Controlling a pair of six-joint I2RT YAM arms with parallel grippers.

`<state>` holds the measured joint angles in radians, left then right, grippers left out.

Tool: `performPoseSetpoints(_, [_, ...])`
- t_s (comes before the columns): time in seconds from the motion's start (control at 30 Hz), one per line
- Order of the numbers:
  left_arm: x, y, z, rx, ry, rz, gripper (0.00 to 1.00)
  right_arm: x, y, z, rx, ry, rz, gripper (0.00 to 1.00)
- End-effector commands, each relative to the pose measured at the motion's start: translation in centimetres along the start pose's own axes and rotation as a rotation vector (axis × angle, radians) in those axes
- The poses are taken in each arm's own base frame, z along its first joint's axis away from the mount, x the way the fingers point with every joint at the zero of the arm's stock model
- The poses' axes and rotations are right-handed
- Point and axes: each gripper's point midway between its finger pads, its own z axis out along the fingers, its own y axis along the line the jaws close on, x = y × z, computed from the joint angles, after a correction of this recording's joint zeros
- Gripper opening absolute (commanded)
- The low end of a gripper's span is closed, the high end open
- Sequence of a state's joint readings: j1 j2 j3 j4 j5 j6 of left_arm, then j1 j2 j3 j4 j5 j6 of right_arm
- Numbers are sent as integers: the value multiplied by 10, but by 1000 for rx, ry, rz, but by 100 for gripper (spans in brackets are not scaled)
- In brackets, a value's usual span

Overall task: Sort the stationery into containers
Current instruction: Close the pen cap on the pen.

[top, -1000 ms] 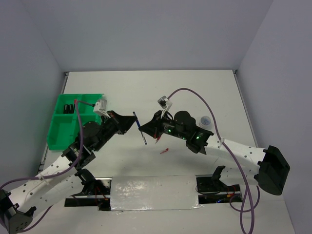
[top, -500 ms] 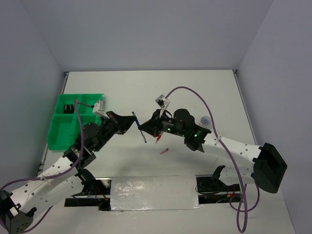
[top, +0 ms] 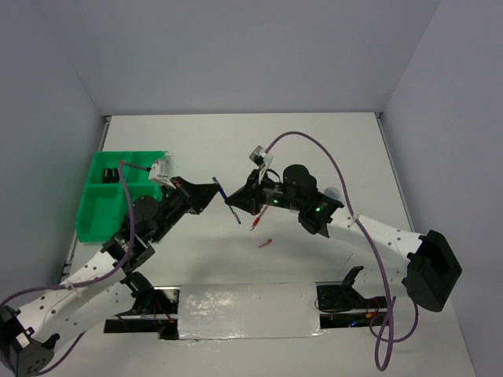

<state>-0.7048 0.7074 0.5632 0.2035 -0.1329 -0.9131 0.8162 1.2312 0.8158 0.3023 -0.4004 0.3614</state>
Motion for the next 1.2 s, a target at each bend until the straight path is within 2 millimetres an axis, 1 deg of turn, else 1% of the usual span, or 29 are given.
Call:
performPoseSetpoints(0.0, [53, -10, -16, 84, 262, 20, 0, -102, 20, -4, -64, -317, -176, 0])
performPoseSetpoints(0.1, [43, -12, -18, 66, 248, 52, 0, -91, 26, -6, -109, -306, -175, 0])
performPoseSetpoints(0.13, [35, -18, -18, 69, 232, 72, 0, -85, 26, -6, -116, -296, -168, 0])
performPoseSetpoints(0.17, [31, -20, -19, 68, 221, 80, 0, -84, 28, -7, -127, -301, -166, 0])
performPoseSetpoints(0.2, [29, -14, -20, 32, 220, 88, 3, -79, 28, -7, -132, -294, -160, 0])
performPoseSetpoints(0.27, [19, -21, -22, 39, 195, 102, 13, -75, 28, -7, -137, -290, -154, 0])
performPoseSetpoints(0.3, [18, -21, -23, 36, 198, 104, 22, -72, 28, -7, -136, -283, -147, 0])
performPoseSetpoints(0.37, [11, -28, -25, 54, 181, 112, 29, -69, 25, -6, -126, -281, -137, 0])
performPoseSetpoints(0.4, [8, -29, -25, 50, 172, 112, 36, -67, 24, -5, -121, -277, -134, 0])
performPoseSetpoints(0.43, [1, -30, -25, 38, 148, 114, 38, -67, 21, -4, -108, -274, -130, 0])
performPoseSetpoints(0.47, [-2, -32, -25, 40, 141, 120, 40, -66, 19, -3, -102, -271, -128, 0])
performPoseSetpoints(0.5, [-5, -34, -25, 43, 132, 124, 46, -66, 19, -3, -101, -271, -129, 0])
performPoseSetpoints(0.57, [-13, -40, -28, 47, 120, 138, 48, -66, 18, -3, -94, -273, -126, 0])
performPoseSetpoints(0.7, [-24, -48, -33, 61, 100, 176, 58, -67, 15, -2, -79, -268, -127, 0])
performPoseSetpoints(0.77, [-30, -51, -37, 63, 87, 204, 64, -66, 17, -3, -86, -263, -124, 0])
performPoseSetpoints(0.83, [-40, -50, -38, 50, 56, 262, 74, -64, 18, -5, -87, -263, -109, 0])
performPoseSetpoints(0.87, [-45, -52, -37, 52, 35, 282, 83, -64, 20, -6, -89, -266, -91, 0])
performPoseSetpoints(0.9, [-50, -48, -35, 31, 11, 310, 97, -64, 18, -7, -75, -268, -78, 0])
performPoseSetpoints(0.93, [-53, -49, -32, 31, 1, 325, 99, -64, 19, -7, -71, -269, -71, 0])
performPoseSetpoints(1.0, [-60, -53, -25, 35, -33, 336, 99, -60, 25, -6, -76, -256, -61, 0])
performPoseSetpoints(1.03, [-62, -55, -19, 32, -36, 344, 99, -57, 23, -4, -57, -245, -60, 0])
performPoseSetpoints(1.07, [-63, -57, -15, 35, -41, 346, 99, -55, 26, -2, -54, -238, -59, 0])
performPoseSetpoints(1.1, [-70, -64, -13, 45, -60, 345, 99, -55, 26, -2, -46, -237, -57, 0])
performPoseSetpoints(1.17, [-69, -64, -2, 29, -50, 350, 99, -55, 24, -1, -30, -237, -48, 0])
